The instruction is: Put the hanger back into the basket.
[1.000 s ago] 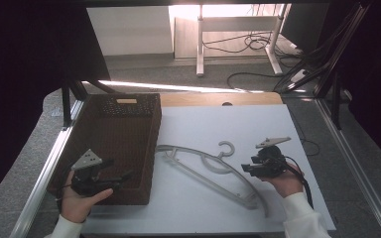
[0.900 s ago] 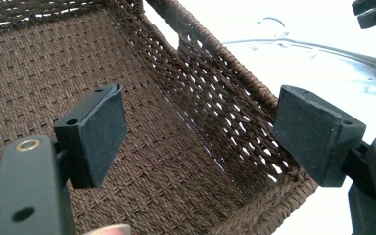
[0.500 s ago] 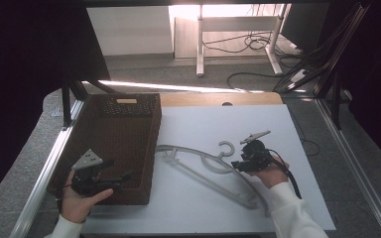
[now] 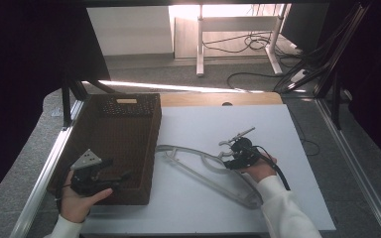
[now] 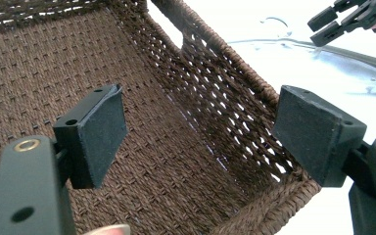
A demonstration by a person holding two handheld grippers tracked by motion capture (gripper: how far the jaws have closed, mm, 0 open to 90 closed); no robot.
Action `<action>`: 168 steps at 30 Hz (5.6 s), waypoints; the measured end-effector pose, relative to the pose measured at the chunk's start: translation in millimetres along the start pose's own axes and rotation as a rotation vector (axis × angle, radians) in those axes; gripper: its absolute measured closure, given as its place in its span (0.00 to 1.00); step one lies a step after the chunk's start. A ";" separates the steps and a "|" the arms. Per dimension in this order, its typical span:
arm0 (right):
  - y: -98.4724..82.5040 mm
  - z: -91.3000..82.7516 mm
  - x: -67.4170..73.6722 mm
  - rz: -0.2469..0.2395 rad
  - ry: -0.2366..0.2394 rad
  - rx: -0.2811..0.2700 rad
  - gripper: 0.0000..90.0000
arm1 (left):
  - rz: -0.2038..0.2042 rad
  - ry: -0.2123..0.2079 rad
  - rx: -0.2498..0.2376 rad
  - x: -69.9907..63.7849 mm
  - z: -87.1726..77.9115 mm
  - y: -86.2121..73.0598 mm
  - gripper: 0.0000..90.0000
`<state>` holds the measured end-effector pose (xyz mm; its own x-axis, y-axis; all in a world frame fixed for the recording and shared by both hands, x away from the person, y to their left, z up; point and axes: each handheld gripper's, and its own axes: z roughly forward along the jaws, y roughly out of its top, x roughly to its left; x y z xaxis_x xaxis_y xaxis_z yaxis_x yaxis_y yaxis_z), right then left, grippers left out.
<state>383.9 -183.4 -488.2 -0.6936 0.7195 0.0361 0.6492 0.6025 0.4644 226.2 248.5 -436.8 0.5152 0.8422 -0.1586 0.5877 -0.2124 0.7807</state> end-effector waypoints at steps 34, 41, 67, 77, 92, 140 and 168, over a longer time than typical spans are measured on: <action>13.7 18.4 6.1 -0.039 -0.036 0.122 0.87 | -0.004 0.007 0.003 0.4 0.2 -0.3 0.22; 13.5 18.1 7.1 -0.066 -0.042 0.122 0.89 | -0.007 0.009 0.003 0.3 0.7 -0.3 0.22; 13.4 -15.2 6.2 -0.172 -0.057 -0.034 0.92 | -0.012 0.010 0.007 0.6 1.3 -0.3 0.22; 14.8 -35.2 5.1 -0.190 -0.037 -0.124 0.92 | -0.013 0.010 0.009 1.5 1.4 -0.7 0.22; 17.6 -66.9 6.8 -0.205 -0.023 -0.214 0.92 | -0.016 0.011 0.010 1.7 1.2 -0.7 0.22; -6.0 -154.3 9.2 -0.287 0.121 -0.428 0.92 | 0.116 -0.084 -0.032 -22.6 22.3 81.3 0.29; -6.0 -150.4 15.8 -0.320 0.192 -0.438 0.92 | 0.322 -0.298 0.098 -59.7 107.4 139.5 0.39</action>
<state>322.1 -227.7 -357.3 -0.9050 0.4246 -0.0262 0.2354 0.5512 0.8005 344.3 115.3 -383.3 0.8306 0.5486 -0.0954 0.4167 -0.4988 0.7600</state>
